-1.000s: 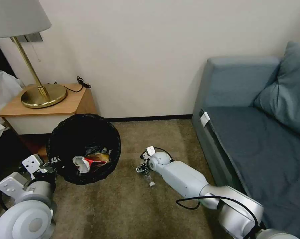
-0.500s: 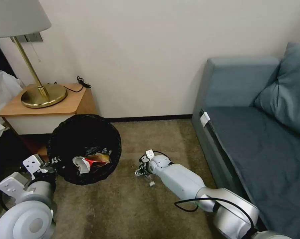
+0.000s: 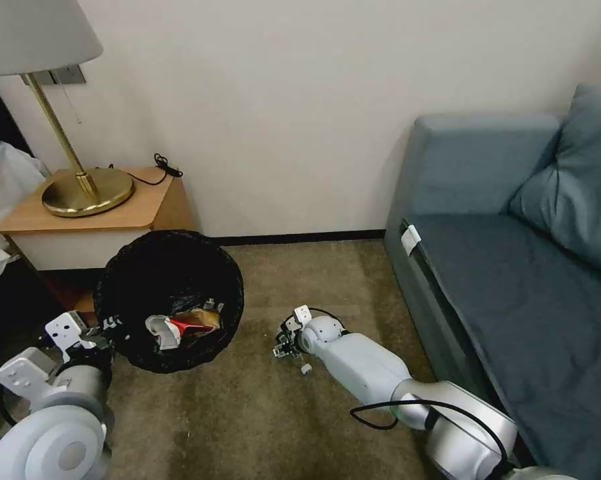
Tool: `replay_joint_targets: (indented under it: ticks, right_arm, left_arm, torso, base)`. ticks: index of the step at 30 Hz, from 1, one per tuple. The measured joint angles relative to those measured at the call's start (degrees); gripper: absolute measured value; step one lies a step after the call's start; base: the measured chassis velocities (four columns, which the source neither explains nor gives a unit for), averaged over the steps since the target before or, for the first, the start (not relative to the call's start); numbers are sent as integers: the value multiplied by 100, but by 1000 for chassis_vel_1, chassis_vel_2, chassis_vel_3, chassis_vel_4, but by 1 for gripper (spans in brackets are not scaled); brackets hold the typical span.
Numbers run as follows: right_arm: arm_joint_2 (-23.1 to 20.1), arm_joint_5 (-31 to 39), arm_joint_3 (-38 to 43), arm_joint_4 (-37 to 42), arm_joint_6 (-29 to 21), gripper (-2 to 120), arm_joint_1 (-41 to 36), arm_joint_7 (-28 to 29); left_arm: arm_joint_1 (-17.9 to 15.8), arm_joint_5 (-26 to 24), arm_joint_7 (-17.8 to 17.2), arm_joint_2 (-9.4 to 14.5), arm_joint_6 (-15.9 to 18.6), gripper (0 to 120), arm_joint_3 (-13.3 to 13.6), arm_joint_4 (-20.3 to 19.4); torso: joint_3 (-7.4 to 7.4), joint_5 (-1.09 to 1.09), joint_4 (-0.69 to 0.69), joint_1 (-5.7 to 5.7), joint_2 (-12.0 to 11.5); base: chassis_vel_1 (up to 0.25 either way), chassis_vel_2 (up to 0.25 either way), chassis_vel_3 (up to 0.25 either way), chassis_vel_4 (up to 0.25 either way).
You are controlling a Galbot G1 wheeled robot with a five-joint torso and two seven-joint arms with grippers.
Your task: Pick up the trash bin, then pick up the garbage on the floor and place it into the trash bin.
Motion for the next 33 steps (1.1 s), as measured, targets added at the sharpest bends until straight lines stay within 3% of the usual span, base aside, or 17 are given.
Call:
replay_joint_targets:
  ticks: [2,6,13,18,22,24,29,33]
  right_arm:
    - [-1,-5,12,-2,3,68,-8,-11]
    - [-68,-22,23,30,60,48,-70,-67]
    - [-123,-36,124,101,86,30,-77,-118]
    - [-475,324,462,671,83,20,-5,56]
    - [-709,545,711,1184,71,19,-6,240]
    - [-1066,644,1172,2009,95,19,-38,516]
    - [-1424,581,1856,2826,267,19,-55,728]
    - [-1814,357,2562,3468,787,19,-55,607]
  left_arm:
    - [4,0,-1,7,0,1,-2,-9]
    - [25,-7,-8,39,0,1,-18,-34]
    - [16,-12,-23,57,0,1,-26,-41]
    - [-6,-20,-36,67,0,1,-27,-41]
    - [-8,-28,-38,86,0,1,-31,-33]
    - [-30,-42,-43,125,0,1,-29,11]
    - [-58,-49,-59,179,-2,1,-2,78]
    - [-74,-67,-83,259,-2,1,14,143]
  torso:
    - [0,0,0,0,0]
    - [-1,0,-1,0,0]
    - [0,1,1,0,0]
    - [0,1,0,0,0]
    - [0,1,0,0,0]
    - [0,2,0,0,0]
    - [0,2,0,0,0]
    - [0,2,-3,0,0]
  base:
    - [0,0,0,0]
    - [0,0,0,0]
    - [0,0,0,0]
    - [0,0,0,0]
    - [0,0,0,0]
    - [0,0,0,0]
    - [0,0,0,0]
    - [0,0,0,0]
